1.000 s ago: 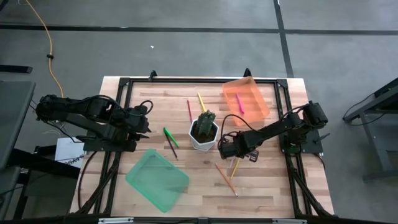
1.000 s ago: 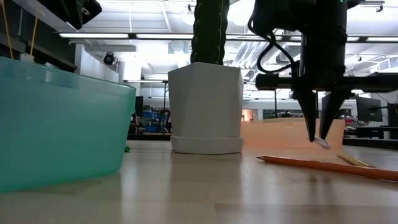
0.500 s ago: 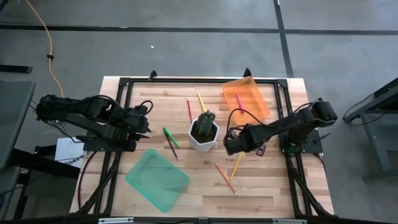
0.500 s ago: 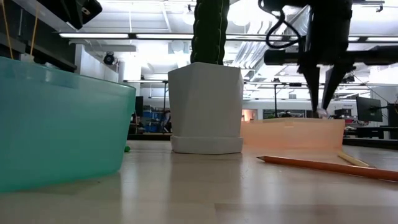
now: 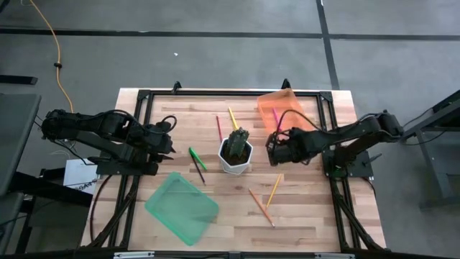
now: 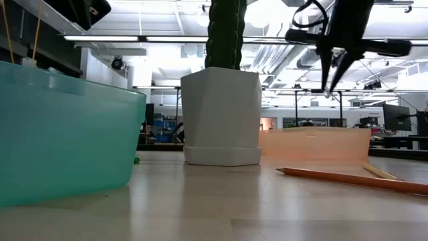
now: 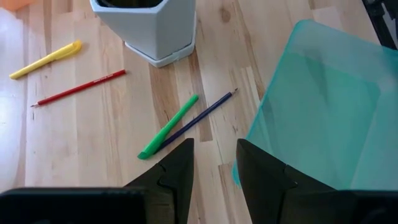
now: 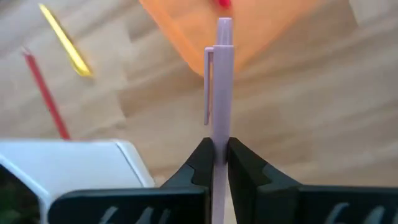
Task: Sort pens & pencils
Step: Put the purple pen into the orange bin
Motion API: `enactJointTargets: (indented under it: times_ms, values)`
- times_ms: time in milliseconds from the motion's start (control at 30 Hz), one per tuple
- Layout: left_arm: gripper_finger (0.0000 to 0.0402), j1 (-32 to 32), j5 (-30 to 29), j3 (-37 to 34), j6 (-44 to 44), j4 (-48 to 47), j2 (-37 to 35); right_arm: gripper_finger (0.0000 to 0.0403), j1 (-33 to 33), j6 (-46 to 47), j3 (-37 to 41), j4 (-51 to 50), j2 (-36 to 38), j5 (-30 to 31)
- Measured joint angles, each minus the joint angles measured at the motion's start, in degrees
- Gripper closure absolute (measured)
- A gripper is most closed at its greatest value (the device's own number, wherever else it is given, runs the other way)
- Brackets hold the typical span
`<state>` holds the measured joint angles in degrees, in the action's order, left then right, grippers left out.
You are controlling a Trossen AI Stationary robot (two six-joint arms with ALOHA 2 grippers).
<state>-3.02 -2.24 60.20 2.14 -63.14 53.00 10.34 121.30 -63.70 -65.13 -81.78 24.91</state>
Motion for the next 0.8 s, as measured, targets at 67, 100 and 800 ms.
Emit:
enactJointTargets:
  times_ms: [67, 100, 800]
  values:
    - [0.0293, 0.00, -0.25, 0.00, -0.77, 0.26, 0.00, 0.0392, -1.55, -1.80, 0.00, -0.56, 1.19, 1.69]
    - [0.0293, 0.01, -0.37, 0.00, -1.02, 0.26, 0.01, 0.0392, -2.42, -2.92, 0.00, -0.67, 1.82, 2.42]
    - [0.0293, 0.00, -3.41, 0.00, -9.39, 0.29, 0.00, 0.0392, -29.30, -40.12, 0.00, 4.61, 5.18, -4.06]
